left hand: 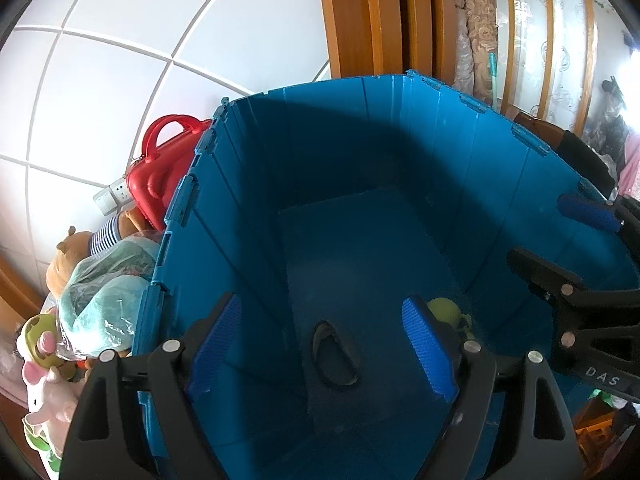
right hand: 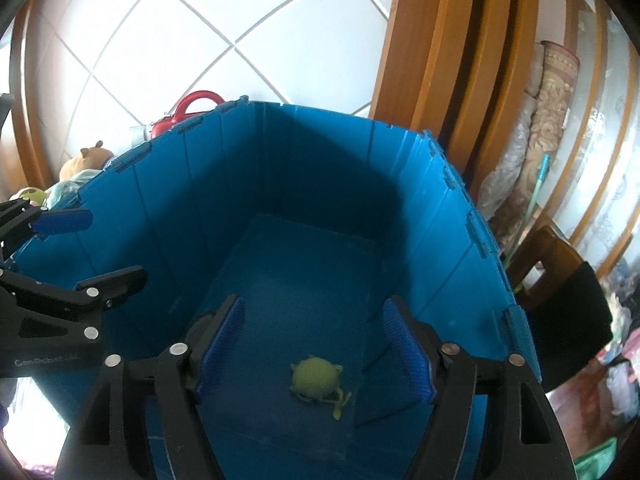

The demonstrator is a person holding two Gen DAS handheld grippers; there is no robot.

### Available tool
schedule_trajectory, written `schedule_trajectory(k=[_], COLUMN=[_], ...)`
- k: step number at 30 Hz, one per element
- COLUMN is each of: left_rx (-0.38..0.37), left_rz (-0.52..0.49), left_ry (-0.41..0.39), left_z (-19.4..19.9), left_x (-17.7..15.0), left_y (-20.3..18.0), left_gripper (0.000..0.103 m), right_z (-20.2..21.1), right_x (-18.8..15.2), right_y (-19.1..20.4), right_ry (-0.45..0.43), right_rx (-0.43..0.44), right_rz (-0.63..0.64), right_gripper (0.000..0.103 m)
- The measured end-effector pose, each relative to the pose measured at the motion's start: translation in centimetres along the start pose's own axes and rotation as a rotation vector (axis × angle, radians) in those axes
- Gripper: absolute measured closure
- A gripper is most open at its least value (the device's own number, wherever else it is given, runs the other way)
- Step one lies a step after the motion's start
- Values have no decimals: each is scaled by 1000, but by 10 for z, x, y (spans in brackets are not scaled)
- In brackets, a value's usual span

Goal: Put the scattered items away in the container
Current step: 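Withdraw both open grippers from the crate back toward the toy pile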

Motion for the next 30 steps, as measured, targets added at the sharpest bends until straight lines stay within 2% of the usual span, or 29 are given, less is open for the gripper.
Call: schedule_trajectory(k=[2,7,12,19,25,30], left_rx=[-11,-3,-8,-34,-52,-67], left_rz=[2,2,3,0,-14,-31], left_ry=[-7,-45,-75,-90,-95,-99], left_z=[4,23,41,58,71,83], left_x=[-2,-7,-15,-32,-48,-63], left_y=[-3,-5,-5,-1,5,11], left_gripper=[20,20,20,20,20,20], right_z=[4,23,42,68,93,108], right_x=[-1,-1,-4,-12,-22,-32], right_y=[1,6,9,19,28,40], right_ry=[-12,-50,-74,-83,-85,-75], right_rx=[-5,-1,-16,-47,-85,-109], right_rz=[1,-2,-6,-15,-35,-59], right_gripper=[21,21,16,15,5,5])
Point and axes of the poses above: each gripper's, at about its wrist camera, not at the fingertips, and z roughly against the way its jaws point, y to its left, x to its top, the point moved 10 cm from there along -z, roughly the way its jaws point, and after that the axes turned 9 degrees about -x, right-handed, at the moved point
